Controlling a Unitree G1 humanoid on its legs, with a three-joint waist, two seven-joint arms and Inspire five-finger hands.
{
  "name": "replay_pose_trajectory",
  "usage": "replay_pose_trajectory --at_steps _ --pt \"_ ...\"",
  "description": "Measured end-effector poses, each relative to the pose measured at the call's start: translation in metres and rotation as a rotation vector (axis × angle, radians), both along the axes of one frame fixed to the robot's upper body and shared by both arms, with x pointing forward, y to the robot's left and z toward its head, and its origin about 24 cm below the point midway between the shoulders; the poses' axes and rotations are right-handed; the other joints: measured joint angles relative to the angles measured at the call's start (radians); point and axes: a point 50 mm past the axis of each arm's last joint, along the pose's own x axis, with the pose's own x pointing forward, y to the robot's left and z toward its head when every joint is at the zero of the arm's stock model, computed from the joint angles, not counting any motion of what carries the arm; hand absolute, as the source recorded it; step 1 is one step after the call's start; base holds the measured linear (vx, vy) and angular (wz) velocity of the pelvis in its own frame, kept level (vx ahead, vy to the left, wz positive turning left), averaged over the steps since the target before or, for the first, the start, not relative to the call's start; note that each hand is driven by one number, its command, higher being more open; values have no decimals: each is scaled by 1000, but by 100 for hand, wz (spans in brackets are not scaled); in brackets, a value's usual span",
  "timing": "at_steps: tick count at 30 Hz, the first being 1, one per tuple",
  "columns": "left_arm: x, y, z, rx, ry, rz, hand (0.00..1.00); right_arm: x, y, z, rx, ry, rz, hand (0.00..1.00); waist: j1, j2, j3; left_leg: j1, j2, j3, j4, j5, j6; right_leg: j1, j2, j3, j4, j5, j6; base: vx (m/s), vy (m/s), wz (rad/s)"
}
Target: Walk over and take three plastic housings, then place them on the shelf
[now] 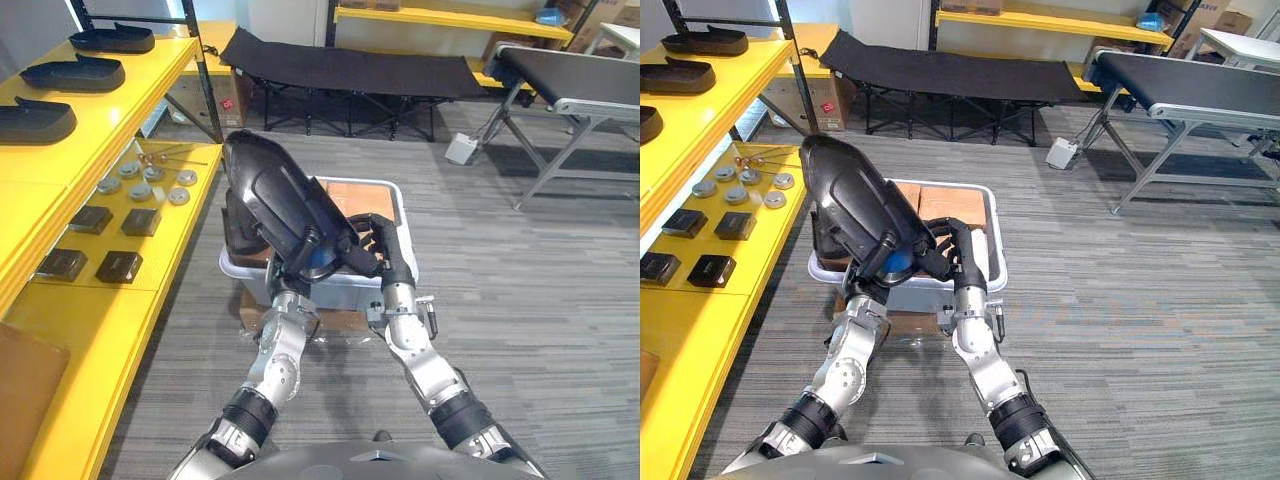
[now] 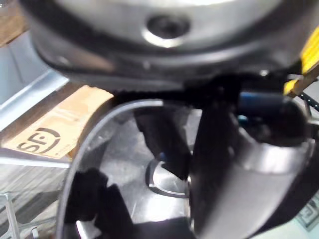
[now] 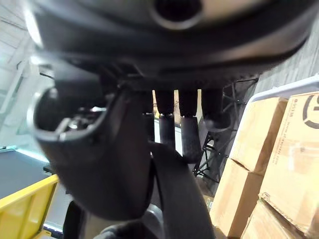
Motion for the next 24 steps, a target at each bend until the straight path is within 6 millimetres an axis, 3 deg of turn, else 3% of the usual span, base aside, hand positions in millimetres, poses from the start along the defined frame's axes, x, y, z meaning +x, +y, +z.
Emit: replay_pose_trajectory --at_steps 7,8,16,21,24 --pt "-8 -3 1 -30 -6 -1 0 -10 -2 1 22 -5 -8 0 -20 2 -3 0 -2 6 0 -2 3 -26 -9 9 43 -24 -11 1 9 -3" --pt "-9 -3 2 -34 -6 1 0 -11 -2 1 23 -7 -6 100 -23 3 -4 -1 -1 7 0 -2 3 -30 -10 11 50 -30 -11 0 0 0" --pt "-9 0 15 119 -14 84 0 -26 6 -5 110 25 42 100 -24 20 -27 -6 -1 5 2 -1 4 -34 -11 7 51 -32 -12 12 3 0" --pt "-5 8 52 498 -188 182 0 -34 22 2 210 32 106 100 -20 29 -34 -5 -2 1 3 -1 4 -31 -11 4 51 -31 -11 0 0 0" --pt "-10 16 64 632 -237 257 0 -34 24 8 256 26 122 100 -21 41 -42 -5 -3 1 2 -1 4 -31 -11 4 51 -31 -11 0 0 0"
